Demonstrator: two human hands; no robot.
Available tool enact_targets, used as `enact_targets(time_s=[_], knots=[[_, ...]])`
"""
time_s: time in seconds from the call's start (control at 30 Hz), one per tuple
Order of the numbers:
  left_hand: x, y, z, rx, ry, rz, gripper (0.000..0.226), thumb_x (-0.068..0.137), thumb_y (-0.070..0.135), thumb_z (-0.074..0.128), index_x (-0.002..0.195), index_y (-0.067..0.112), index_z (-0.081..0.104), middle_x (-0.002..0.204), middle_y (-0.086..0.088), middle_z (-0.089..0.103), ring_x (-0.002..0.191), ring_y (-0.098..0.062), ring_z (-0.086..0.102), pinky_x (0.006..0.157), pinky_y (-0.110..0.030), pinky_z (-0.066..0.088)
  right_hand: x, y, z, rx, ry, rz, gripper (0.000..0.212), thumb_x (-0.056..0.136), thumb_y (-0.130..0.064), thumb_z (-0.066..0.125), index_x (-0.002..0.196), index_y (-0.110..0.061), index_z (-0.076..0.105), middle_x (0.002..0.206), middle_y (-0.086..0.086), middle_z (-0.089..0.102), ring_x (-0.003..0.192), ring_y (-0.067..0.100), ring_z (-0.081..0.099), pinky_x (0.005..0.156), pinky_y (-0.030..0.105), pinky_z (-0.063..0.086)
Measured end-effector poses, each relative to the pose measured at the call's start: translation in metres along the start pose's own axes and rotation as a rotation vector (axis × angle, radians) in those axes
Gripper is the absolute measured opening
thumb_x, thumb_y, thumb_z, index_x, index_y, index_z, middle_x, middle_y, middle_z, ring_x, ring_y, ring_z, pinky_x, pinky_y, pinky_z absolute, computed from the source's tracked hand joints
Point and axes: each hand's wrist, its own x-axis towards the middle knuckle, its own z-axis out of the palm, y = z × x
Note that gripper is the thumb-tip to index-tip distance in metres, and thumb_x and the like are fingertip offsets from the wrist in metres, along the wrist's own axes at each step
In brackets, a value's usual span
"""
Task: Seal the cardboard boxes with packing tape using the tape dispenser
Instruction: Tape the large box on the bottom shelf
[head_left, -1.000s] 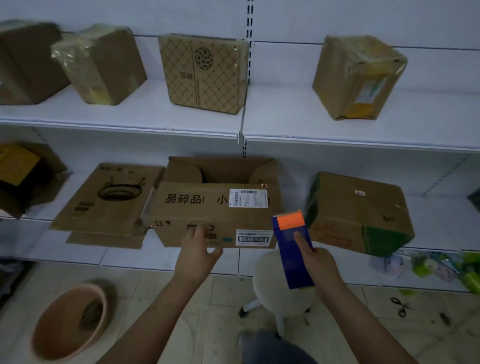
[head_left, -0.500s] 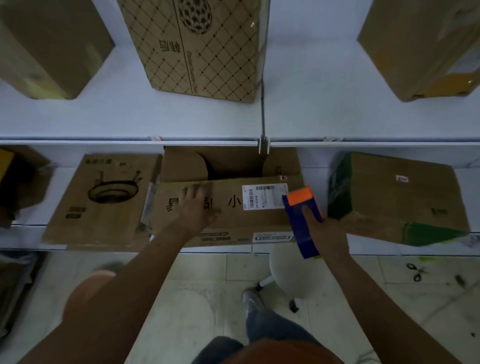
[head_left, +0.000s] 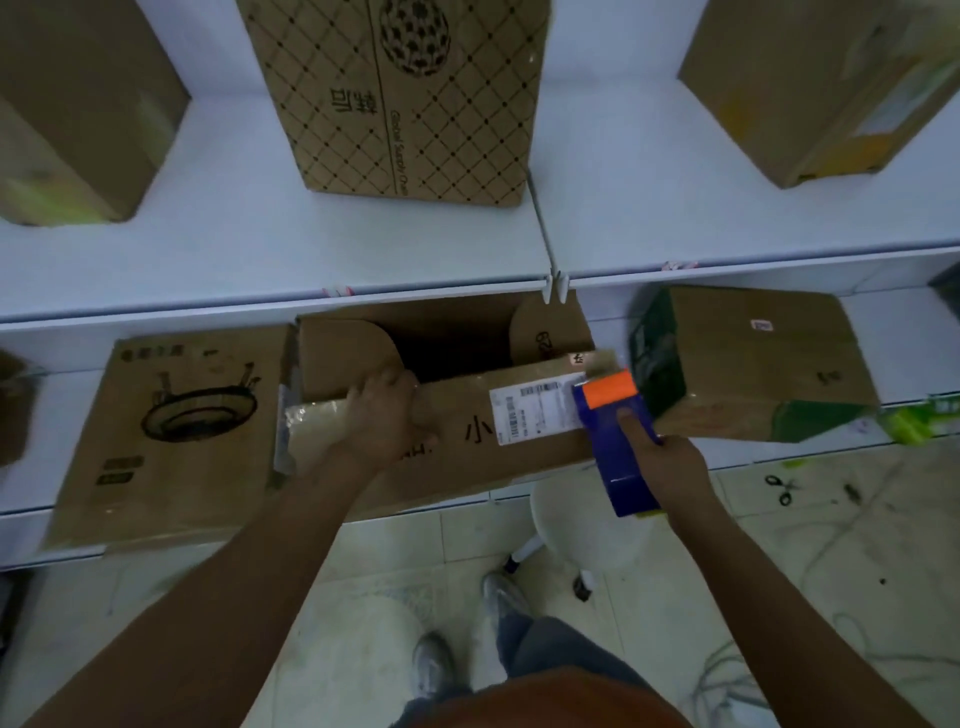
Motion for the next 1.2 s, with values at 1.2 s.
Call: enact_targets(time_s=[1.2], knots=[[-0.157,-0.029,0.064,0.227,0.204,0.317,0.034,0.060,0.021,0.086,0.090,0.020,0.069,0.089,-0.002,0.064,0.087,-0.027,0.057,0.089,-0.044,0.039,-0.018,0.080,0.014,-0.093,0.376,0.023,0.068,0.095,-0.063,0.039,0.067,-0.002,0.050,0.060,0.015,0.049,0.052,0.024,0.045,0.051,0.032,0.030]])
